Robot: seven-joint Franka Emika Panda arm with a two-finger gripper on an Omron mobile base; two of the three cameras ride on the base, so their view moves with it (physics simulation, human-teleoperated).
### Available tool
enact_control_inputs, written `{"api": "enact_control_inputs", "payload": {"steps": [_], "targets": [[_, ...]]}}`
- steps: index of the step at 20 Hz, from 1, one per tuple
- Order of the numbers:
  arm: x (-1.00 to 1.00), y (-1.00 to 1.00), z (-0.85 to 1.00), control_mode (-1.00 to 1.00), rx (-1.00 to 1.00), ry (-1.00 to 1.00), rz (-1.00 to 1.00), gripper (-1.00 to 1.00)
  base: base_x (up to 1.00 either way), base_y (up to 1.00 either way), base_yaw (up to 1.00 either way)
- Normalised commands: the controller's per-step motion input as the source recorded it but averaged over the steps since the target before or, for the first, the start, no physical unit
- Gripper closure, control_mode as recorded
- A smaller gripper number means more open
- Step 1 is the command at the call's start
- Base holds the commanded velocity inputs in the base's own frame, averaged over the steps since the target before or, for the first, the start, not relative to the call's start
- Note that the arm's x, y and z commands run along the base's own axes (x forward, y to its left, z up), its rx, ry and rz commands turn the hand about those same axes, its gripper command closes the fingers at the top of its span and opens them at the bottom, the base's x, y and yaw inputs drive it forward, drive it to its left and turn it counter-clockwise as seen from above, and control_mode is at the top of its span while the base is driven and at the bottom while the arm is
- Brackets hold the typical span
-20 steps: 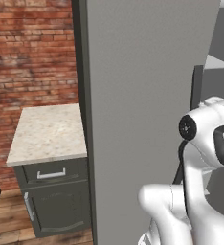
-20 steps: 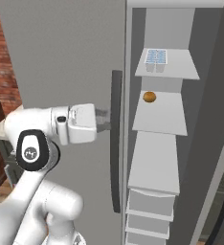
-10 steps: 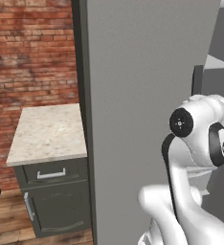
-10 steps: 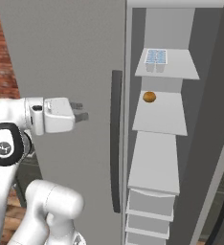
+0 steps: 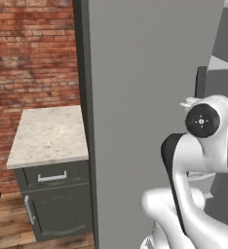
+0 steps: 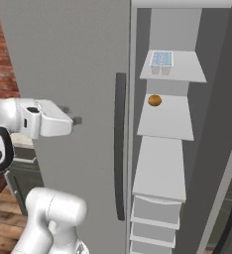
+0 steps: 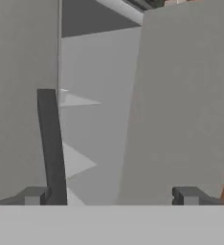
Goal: Open the freezer door, pick up the ice cube tray from the freezer, and place it on the dining counter.
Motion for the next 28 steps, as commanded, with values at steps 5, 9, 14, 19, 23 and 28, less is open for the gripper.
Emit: {"api": "enact_control_inputs", "payload": {"steps": [5,9,14,19,23,28], "targets": [[-0.14,0.19,0.00,-1.00,0.16,0.11,0.22,-1.00,0.00,0.00,0.00],[-0.07,0.06,0.00,-1.00,0.13,0.09,0.23,-1.00,0.00,0.00,0.00],[-0.10,0.05,0.00,-1.00,0.11,0.04,0.22,-1.00,0.00,0.00,0.00],[-0.15,0.02,0.00,-1.00,0.02,0.00,0.16,-1.00,0.00,0.00,0.00],[-0.29,0.09,-0.01,-1.00,0.00,0.00,0.14,-1.00,0.00,0.00,0.00],[-0.11,0.40,0.00,-1.00,0.00,0.00,0.07,-1.00,0.00,0.00,0.00]]}}
